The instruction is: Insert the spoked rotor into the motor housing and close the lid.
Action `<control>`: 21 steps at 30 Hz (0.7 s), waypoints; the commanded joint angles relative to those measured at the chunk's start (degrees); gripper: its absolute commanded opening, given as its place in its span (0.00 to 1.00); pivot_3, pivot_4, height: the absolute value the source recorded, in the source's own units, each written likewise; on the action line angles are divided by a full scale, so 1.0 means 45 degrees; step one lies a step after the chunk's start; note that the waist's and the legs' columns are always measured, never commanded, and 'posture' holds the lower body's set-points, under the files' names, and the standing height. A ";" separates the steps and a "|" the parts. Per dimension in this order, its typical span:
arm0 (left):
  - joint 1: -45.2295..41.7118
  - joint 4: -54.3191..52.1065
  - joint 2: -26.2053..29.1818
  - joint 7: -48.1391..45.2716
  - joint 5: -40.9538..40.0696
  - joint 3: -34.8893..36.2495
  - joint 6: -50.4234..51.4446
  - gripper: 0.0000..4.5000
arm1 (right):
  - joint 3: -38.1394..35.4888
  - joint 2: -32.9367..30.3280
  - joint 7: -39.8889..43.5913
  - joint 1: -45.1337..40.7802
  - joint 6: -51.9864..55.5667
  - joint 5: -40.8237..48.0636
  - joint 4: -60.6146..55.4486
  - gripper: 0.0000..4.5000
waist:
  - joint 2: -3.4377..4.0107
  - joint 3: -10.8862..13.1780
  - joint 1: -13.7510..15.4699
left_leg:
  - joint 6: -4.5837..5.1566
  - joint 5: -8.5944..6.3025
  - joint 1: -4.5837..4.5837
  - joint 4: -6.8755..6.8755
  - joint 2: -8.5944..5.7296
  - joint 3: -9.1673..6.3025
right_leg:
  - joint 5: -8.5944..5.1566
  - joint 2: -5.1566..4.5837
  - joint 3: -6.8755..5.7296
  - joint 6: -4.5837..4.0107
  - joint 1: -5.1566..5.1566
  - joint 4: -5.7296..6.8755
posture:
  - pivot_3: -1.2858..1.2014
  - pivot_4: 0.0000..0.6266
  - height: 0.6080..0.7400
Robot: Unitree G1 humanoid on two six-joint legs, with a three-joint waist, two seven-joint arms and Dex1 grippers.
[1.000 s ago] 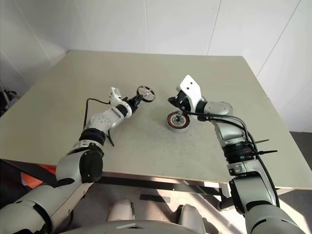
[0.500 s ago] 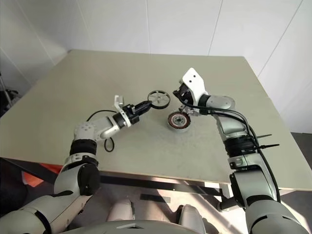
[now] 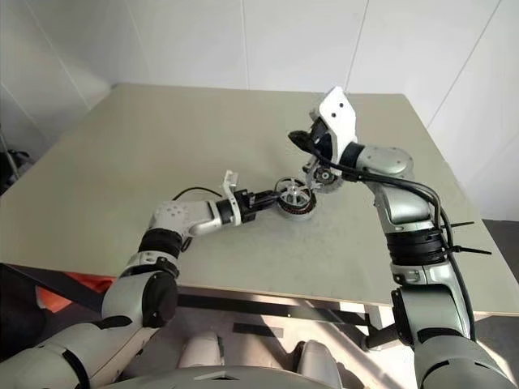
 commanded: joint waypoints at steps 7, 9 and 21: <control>-0.0668 0.0760 -0.0054 -0.0632 0.0558 -0.0112 -0.0583 0.12 | 0.0107 -0.0063 -0.0018 -0.0057 0.0128 0.0117 -0.1018 0.00 | 0.0006 0.0003 0.0003 | -0.0001 0.0000 0.0009 -0.0003 -0.0001 0.0000 | 0.0000 0.0000 0.0002 0.0000 0.0007 0.0000 | 0.52 0.00 1.00; -0.0660 0.0709 -0.0083 -0.0753 0.0584 -0.0172 -0.0421 0.12 | 0.0134 -0.0037 -0.0023 -0.0051 0.0121 0.0106 -0.1025 0.00 | 0.0007 0.0003 0.0003 | -0.0001 0.0001 0.0009 -0.0003 -0.0002 0.0000 | 0.0000 0.0000 0.0002 0.0000 0.0007 0.0000 | 0.52 0.00 1.00; -0.0353 -0.0158 -0.0197 -0.1791 0.0400 -0.0341 0.0454 0.12 | 0.0316 -0.0049 0.0057 0.0031 -0.0028 0.0008 -0.0915 0.00 | 0.0007 0.0003 0.0059 | 0.0000 0.0000 0.0004 -0.0003 -0.0004 0.0000 | 0.0000 -0.0003 0.0001 0.0000 0.0005 -0.0002 | 0.52 0.00 1.00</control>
